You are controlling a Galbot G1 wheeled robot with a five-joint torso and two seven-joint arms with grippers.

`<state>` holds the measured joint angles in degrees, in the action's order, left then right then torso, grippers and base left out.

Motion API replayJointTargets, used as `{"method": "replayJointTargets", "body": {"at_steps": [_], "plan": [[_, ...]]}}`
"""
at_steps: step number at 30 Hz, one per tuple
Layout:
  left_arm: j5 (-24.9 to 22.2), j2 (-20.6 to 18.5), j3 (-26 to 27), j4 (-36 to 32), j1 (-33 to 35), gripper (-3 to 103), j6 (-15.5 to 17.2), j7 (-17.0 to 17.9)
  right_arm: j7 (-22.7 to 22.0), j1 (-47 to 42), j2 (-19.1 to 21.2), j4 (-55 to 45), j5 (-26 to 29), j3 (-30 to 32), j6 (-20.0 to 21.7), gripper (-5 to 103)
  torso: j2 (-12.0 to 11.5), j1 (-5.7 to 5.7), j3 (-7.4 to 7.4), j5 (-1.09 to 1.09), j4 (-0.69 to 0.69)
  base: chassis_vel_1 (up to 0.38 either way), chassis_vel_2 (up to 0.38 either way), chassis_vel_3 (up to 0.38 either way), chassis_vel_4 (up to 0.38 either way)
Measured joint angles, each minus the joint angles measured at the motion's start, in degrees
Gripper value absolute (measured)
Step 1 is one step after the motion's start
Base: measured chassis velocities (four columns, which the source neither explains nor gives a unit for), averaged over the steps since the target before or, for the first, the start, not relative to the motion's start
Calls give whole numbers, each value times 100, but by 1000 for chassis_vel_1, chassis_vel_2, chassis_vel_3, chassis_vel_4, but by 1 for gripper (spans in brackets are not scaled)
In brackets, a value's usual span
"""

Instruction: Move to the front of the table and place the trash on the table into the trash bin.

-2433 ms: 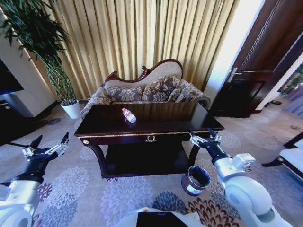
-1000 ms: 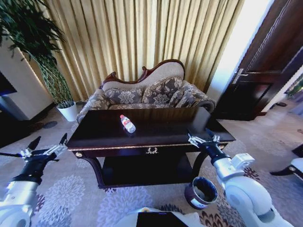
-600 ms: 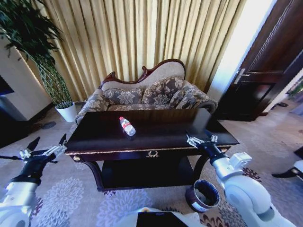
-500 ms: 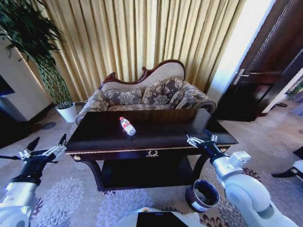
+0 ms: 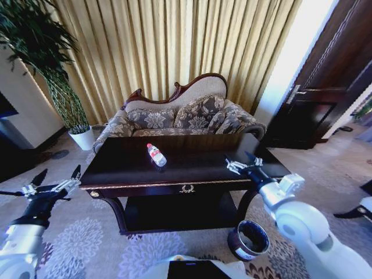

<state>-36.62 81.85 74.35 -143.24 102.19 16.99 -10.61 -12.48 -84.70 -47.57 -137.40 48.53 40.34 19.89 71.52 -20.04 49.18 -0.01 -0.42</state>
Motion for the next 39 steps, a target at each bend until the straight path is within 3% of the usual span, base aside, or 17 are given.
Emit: {"method": "replayJointTargets", "body": {"at_steps": [11,16,18,19,24,25,28,34,39], "plan": [[205,-310,-512,0,-277,100,170,490,4,175,-84,234,32,-91,2,100,0,0,0,0,-1,0,0,0,0],[127,-734,-822,0,-555,100,419,919,4,237,-73,353,81,-26,-6,100,0,0,0,0,-1,0,0,0,0],[-54,-1045,-987,35,-756,100,554,1290,4,240,-83,412,91,10,-17,100,0,0,0,0,-1,0,0,0,0],[-54,-1045,-987,35,-756,100,554,1290,4,240,-83,412,91,10,-17,100,0,0,0,0,-1,0,0,0,0],[-428,-1899,-1495,467,-1198,100,587,2452,-5,164,-244,474,61,66,-40,100,0,0,0,-1,-1,0,0,0,0],[-428,-1899,-1495,467,-1198,100,587,2452,-5,164,-244,474,61,66,-40,100,0,0,0,-1,-1,0,0,0,0],[-699,-2431,-1725,730,-1532,100,570,2962,-78,81,-355,480,5,100,-48,100,0,0,0,-1,-2,0,0,0,0],[-797,-2973,-2007,1039,-1916,100,550,3034,-177,-8,-424,463,-11,181,-54,100,0,0,0,-1,-1,0,0,0,0],[-802,-3280,-2644,1490,-2585,100,535,3026,-309,-25,-455,476,-17,227,-58,100,0,1,0,0,-1,0,0,0,0]]}}
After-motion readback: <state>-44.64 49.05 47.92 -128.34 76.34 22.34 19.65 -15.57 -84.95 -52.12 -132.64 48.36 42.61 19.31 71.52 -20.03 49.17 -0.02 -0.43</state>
